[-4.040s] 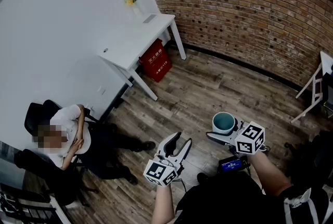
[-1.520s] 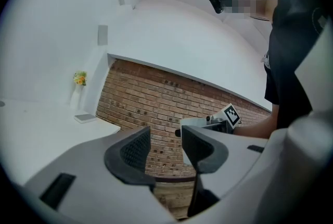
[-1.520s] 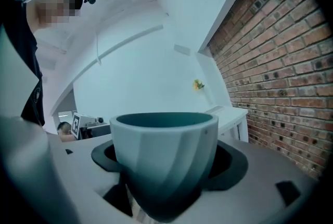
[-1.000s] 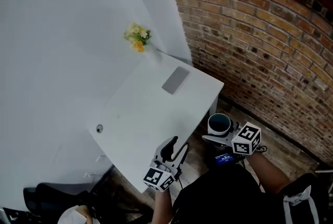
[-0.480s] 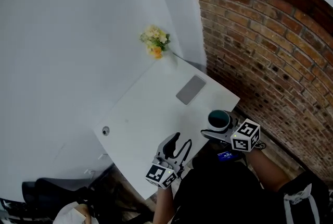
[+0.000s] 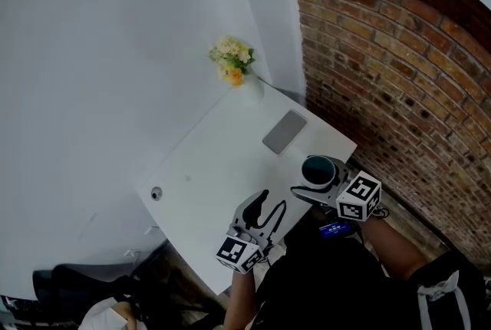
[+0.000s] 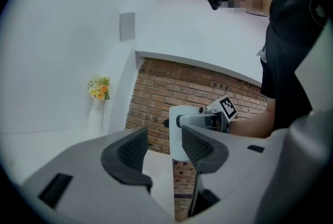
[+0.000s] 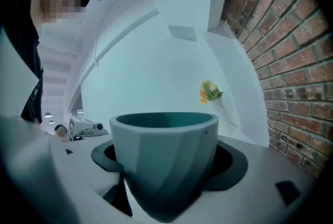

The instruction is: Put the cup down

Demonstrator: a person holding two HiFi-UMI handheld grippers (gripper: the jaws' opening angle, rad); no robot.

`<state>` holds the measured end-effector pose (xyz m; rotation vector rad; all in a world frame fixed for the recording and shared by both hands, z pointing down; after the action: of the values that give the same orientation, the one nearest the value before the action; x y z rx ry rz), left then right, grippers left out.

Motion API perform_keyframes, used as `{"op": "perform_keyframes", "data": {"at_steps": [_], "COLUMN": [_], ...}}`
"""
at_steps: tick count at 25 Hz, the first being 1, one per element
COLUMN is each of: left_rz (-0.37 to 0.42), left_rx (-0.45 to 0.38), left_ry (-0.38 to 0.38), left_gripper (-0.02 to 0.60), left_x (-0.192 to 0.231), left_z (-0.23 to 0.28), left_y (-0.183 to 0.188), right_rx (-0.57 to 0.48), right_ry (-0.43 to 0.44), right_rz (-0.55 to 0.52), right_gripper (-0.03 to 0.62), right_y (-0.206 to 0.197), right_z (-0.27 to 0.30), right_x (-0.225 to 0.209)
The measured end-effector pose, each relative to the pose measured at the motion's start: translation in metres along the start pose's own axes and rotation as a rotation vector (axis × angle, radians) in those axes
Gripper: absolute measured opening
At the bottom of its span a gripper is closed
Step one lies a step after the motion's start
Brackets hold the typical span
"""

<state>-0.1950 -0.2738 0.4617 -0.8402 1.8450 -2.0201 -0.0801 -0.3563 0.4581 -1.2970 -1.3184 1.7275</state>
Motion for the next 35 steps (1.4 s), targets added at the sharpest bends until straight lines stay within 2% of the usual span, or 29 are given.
{"op": "perform_keyframes", "data": {"at_steps": [18, 24, 30, 35], "left_rz": [0.008, 0.009, 0.004, -0.007], "left_rx": [0.006, 0.009, 0.032, 0.046], "left_ry": [-0.004, 0.015, 0.045, 0.074], "left_gripper": [0.195, 0.196, 0.195, 0.195], "left_x": [0.006, 0.014, 0.032, 0.051], "left_z": [0.008, 0.014, 0.022, 0.034], "left_y": [0.003, 0.003, -0.001, -0.003], "right_rx": [-0.014, 0.047, 0.177, 0.22], "right_ry": [-0.018, 0.006, 0.042, 0.017], "right_rz": [0.011, 0.044, 0.086, 0.038], "right_gripper": [0.413, 0.413, 0.413, 0.413], "right_y": [0.006, -0.013, -0.055, -0.068], "right_z": [-0.002, 0.005, 0.027, 0.071], "right_x": [-0.012, -0.027, -0.074, -0.14]}}
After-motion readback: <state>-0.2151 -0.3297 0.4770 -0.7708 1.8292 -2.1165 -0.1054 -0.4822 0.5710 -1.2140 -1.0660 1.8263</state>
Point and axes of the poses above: the fingertips, and each gripper's own axes: z forward along the fingers, x to its left, y out of its top, the point moved 4 cm from there along -z, backward along the fingers, and after that the axes turned 5 degrees about -x, right-handed, at the moved point
